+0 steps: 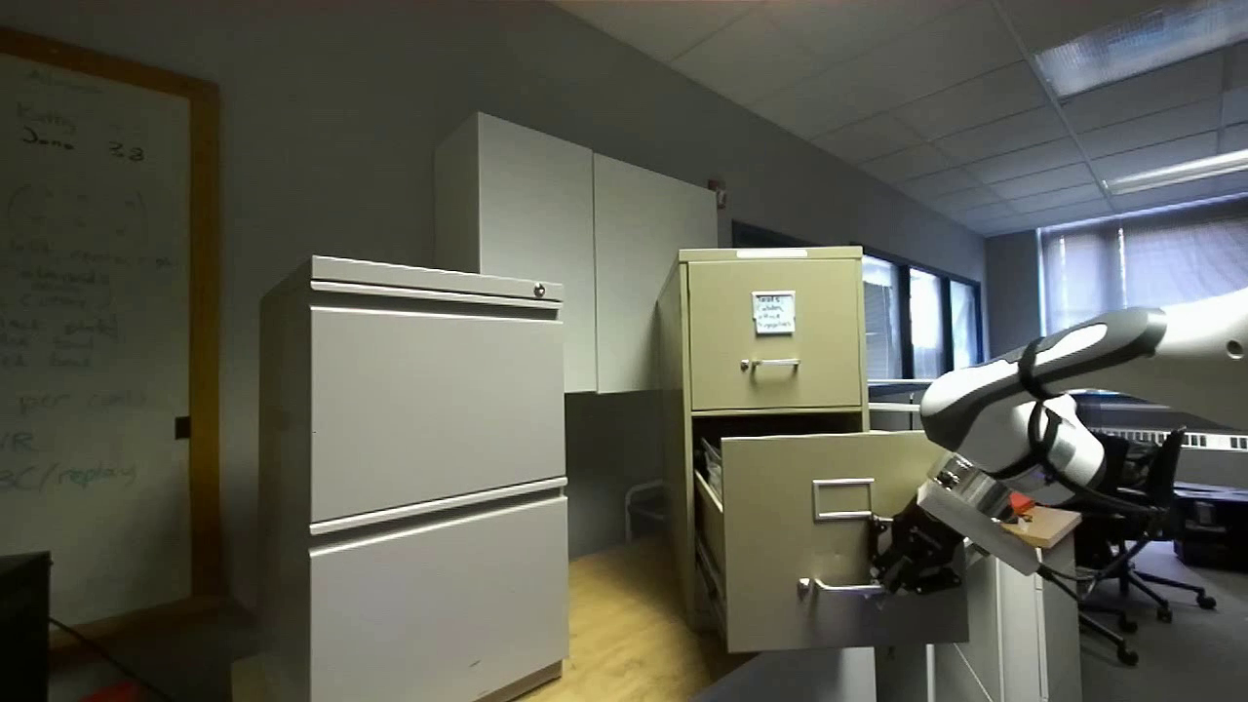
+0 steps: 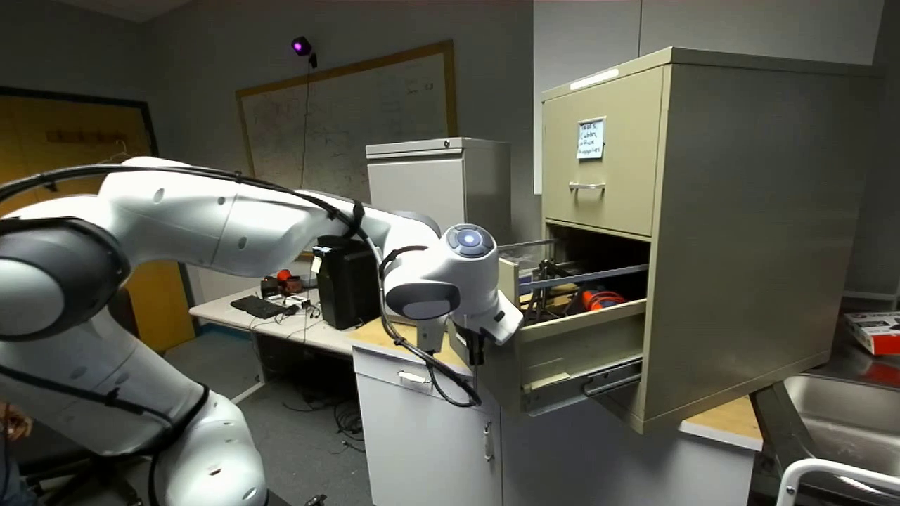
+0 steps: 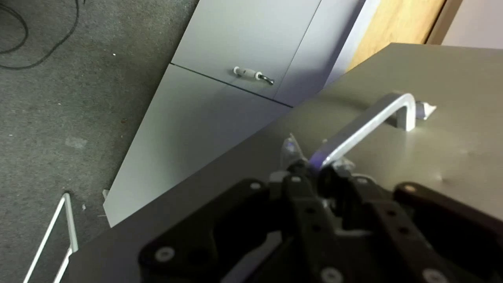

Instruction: Open the bottom drawer of the file cabinet

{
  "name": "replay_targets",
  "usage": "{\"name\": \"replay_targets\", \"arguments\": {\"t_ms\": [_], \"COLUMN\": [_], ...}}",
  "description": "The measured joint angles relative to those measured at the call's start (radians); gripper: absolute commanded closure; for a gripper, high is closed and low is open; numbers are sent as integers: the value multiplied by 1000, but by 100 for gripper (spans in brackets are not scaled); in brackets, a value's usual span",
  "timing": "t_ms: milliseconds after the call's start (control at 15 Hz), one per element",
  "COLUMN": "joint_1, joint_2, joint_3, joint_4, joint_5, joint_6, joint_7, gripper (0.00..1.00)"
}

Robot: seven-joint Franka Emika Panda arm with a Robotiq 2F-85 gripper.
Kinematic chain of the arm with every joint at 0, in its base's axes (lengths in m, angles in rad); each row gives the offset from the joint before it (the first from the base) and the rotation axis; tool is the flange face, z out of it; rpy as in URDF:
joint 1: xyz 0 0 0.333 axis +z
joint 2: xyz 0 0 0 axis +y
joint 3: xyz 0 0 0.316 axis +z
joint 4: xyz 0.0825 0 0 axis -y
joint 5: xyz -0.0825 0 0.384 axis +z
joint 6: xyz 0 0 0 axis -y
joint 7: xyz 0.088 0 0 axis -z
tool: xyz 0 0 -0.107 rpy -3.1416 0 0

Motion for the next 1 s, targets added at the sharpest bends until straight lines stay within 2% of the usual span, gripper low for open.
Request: {"name": "replay_targets", "arguments": {"t_ms": [333,467,733,1000], "joint_1": [-31,-47,-76,-91], "joint_2": [-148,-176,-208,-234], "joint_3": [4,31,100,155], "joint_4": [-130,-157,-197,-202], "joint_5": [-94,-156,-282,-408], "joint_6": [-25,-2,78,89], "joint_7": [-2,15,59,108], "gripper": [15,0,0,0]}}
